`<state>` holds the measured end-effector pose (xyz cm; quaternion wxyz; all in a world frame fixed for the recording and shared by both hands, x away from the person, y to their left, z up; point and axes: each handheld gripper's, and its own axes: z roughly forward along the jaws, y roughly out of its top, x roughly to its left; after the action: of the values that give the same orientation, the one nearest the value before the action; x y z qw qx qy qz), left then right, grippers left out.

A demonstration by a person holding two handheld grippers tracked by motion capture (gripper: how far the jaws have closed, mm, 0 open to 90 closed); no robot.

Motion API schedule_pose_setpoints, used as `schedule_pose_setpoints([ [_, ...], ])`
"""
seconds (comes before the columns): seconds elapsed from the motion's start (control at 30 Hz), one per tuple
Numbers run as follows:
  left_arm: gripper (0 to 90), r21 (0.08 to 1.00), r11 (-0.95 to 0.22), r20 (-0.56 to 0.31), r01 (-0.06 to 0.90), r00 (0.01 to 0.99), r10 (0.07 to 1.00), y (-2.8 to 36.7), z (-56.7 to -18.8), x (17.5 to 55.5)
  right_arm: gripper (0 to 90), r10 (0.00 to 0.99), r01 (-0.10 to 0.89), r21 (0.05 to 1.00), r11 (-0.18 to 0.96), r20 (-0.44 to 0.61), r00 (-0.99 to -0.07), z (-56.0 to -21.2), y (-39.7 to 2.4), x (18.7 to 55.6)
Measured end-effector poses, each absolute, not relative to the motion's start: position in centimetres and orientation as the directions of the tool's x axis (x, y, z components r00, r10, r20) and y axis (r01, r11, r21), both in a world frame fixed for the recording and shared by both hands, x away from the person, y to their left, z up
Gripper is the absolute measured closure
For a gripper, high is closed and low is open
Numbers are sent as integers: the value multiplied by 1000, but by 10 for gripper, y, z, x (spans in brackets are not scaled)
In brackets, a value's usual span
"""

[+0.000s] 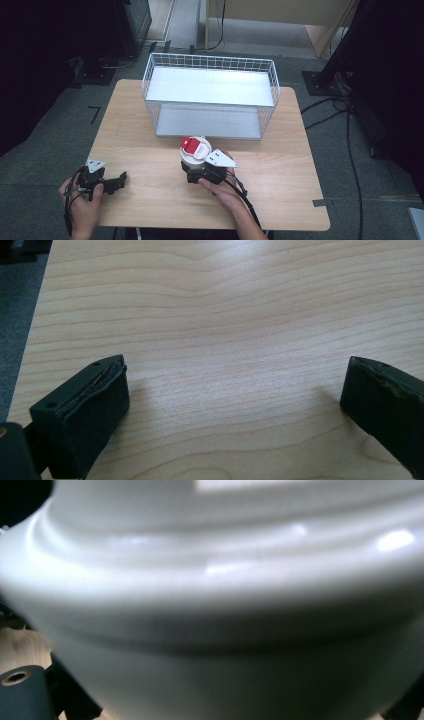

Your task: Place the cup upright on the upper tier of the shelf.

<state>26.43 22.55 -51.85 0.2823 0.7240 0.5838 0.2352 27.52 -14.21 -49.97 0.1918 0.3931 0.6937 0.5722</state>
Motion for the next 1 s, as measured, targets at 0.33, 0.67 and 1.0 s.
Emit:
schedule_pose_setpoints([
  [0.33, 0, 683, -159, 11, 713, 208, 978, 225, -518, 264, 75, 775, 274, 962, -13, 183, -605, -479, -146, 269],
  [0.67, 0, 684, -159, 13, 711, 207, 978, 225, -519, 264, 76, 779, 223, 974, -30, 162, -605, -456, -146, 266],
  [1.0, 0, 683, -159, 11, 713, 207, 978, 225, -518, 264, 77, 793, 168, 986, -24, 121, -597, -427, -148, 270],
])
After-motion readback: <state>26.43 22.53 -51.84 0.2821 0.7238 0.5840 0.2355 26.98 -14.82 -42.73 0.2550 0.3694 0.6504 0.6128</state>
